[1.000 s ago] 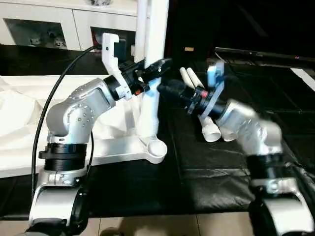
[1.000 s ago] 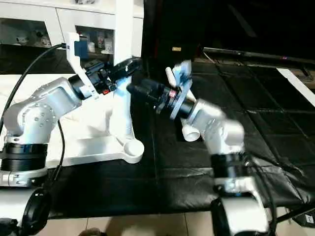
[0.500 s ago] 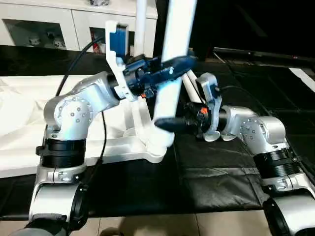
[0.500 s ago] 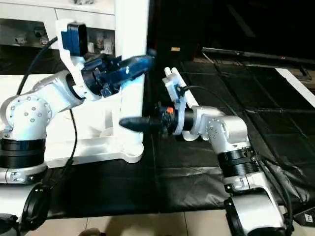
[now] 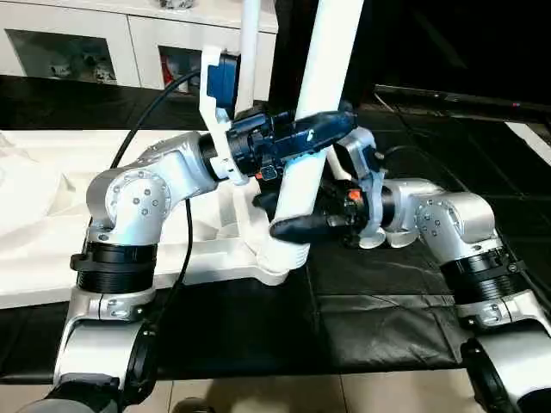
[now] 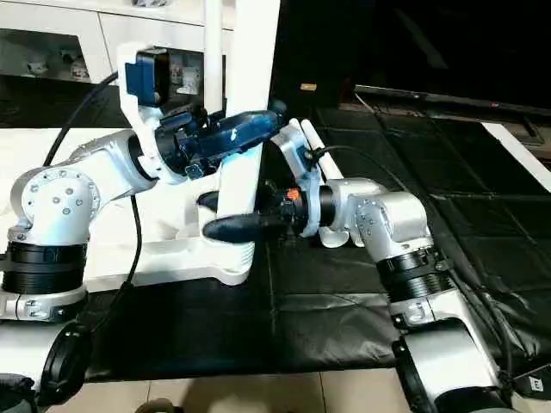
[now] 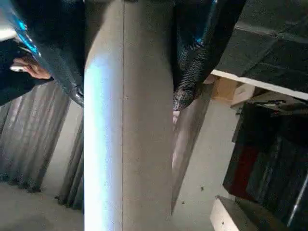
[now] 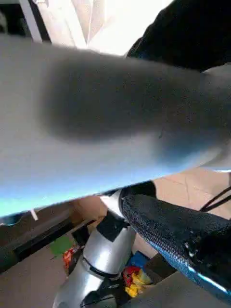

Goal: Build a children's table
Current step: Pick table leg

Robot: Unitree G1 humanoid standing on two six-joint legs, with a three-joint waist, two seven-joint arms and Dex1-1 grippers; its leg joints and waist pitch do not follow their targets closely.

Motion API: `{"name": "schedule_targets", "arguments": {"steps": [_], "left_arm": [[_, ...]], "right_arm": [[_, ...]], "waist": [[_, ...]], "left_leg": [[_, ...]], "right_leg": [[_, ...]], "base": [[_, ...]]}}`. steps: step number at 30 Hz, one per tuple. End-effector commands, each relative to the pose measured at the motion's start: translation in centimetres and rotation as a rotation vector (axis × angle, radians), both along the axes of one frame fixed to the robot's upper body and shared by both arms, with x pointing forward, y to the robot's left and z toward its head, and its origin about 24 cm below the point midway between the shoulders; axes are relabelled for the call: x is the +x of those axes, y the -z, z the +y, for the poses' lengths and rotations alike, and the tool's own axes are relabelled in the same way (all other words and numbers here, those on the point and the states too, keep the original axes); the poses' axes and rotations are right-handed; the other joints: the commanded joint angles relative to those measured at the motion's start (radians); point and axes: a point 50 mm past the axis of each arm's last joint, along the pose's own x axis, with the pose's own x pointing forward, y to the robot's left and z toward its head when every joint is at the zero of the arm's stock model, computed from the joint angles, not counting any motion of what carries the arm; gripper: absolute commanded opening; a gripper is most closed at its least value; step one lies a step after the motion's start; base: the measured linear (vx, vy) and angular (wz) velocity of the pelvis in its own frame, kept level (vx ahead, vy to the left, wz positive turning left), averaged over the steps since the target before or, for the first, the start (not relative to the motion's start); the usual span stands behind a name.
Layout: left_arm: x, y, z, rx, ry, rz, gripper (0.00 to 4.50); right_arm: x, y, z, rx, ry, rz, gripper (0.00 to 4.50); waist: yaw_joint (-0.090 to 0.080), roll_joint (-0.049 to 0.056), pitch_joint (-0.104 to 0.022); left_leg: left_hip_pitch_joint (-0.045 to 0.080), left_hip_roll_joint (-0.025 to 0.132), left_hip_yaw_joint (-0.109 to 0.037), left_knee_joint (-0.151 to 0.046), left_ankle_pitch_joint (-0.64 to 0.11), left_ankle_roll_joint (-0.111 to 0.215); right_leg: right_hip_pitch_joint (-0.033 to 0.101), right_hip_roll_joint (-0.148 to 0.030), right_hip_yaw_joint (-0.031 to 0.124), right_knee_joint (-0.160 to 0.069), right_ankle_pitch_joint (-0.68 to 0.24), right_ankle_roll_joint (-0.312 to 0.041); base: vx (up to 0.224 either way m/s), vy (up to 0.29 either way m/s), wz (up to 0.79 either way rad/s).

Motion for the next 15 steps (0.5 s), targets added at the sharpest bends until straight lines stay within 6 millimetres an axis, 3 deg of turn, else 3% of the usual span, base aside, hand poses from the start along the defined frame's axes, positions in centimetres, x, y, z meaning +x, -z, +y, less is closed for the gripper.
{"name": "schedule_targets", "arguments": {"steps": [1, 15], "left_arm": [[-0.35, -0.97, -0.67, 0.007, 0.054, -0.034, 1.86], [-0.45, -1.10, -0.95, -0.003, 0.061, -0.030, 1.86]], "right_arm": [[0.19, -0.51, -0.29, -0.011, -0.011, -0.036, 3.63], [0.39, -0.46, -0.11, 0.005, -0.015, -0.021, 2.36]], "waist": [[0.002, 0.006, -0.074], [0.002, 0.007, -0.076]], "left_leg": [[0.010, 0.042, -0.011, -0.065, -0.145, -0.027], [0.010, 0.043, -0.011, -0.063, -0.137, -0.026]], "right_leg": [[0.061, -0.081, 0.059, -0.072, -0.298, -0.122], [0.063, -0.079, 0.058, -0.067, -0.263, -0.138]], "base": [[0.000, 0.000, 0.00], [0.000, 0.000, 0.00]]}}
